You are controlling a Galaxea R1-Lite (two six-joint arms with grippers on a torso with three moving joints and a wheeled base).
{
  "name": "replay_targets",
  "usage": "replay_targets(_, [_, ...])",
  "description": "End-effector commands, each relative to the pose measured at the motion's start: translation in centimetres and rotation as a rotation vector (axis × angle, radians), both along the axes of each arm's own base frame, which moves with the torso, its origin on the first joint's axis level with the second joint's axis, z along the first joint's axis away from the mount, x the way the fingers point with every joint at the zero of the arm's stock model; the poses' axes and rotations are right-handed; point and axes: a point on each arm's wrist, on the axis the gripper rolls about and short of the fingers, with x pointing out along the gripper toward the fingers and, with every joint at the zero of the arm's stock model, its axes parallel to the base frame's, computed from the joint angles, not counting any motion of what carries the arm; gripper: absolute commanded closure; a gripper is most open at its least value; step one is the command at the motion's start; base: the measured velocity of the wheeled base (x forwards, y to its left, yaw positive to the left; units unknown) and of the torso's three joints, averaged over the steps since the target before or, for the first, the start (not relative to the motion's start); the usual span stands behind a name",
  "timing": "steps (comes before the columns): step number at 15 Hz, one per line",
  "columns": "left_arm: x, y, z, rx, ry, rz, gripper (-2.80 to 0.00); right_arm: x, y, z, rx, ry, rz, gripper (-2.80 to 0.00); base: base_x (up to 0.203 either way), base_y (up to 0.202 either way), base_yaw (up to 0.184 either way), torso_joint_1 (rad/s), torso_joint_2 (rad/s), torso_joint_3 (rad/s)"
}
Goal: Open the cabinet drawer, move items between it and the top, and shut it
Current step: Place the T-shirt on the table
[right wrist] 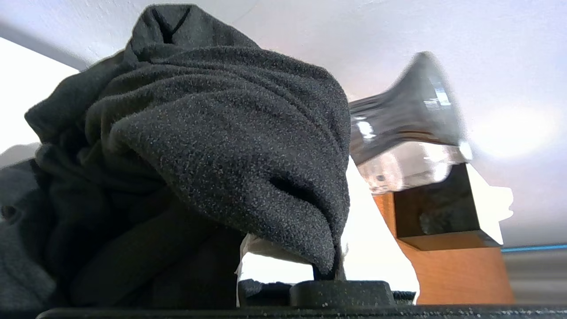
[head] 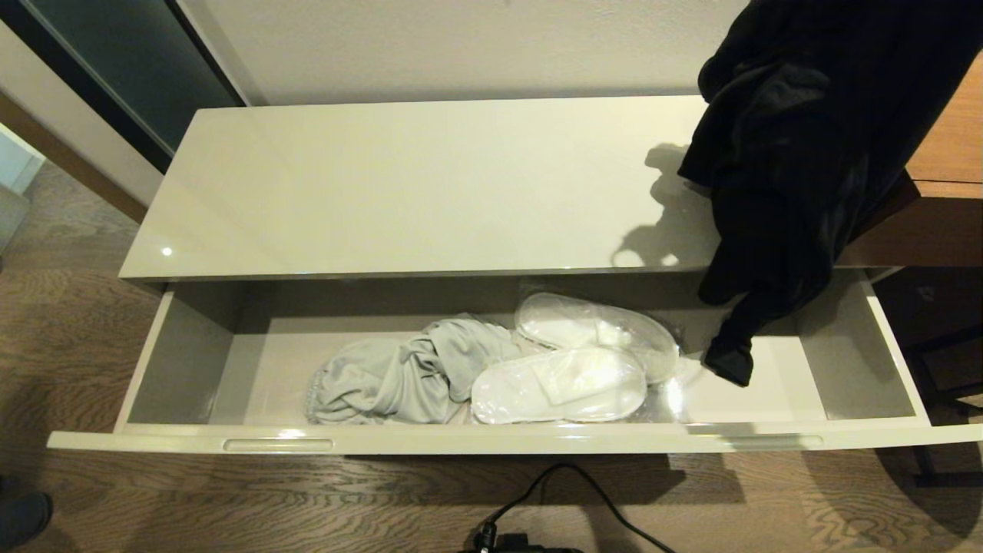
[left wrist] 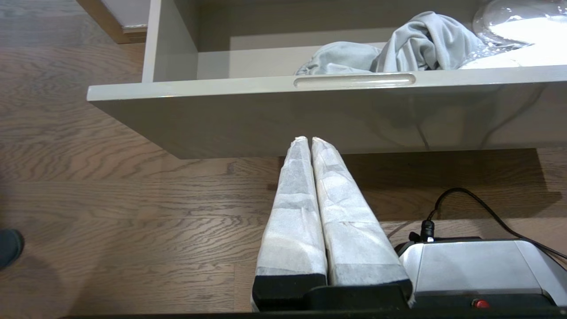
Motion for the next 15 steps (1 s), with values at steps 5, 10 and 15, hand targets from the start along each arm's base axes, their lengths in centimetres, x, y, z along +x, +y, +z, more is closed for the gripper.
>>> replay_targets(5, [0.0, 0.0, 0.0, 0.000, 0.002, 0.001, 0.00, 4.6, 0.5, -2.5, -0.020, 0.069, -0.032, 0.00, 0.000, 0.000, 0.000, 0.000, 0.00, 0.000])
replay_targets(10, [0.0, 0.0, 0.0, 0.000, 0.002, 0.001, 0.00, -0.5, -0.7, 0.5, 0.003, -0.030, -0.022, 0.00, 0.000, 0.000, 0.000, 0.000, 0.00, 0.000])
replay_targets(15, [0.0, 0.0, 0.0, 0.000, 0.002, 0.001, 0.00, -4.9, -1.8, 2.5, -0.013, -0.106, -0.033, 0.00, 0.000, 0.000, 0.000, 0.000, 0.00, 0.000])
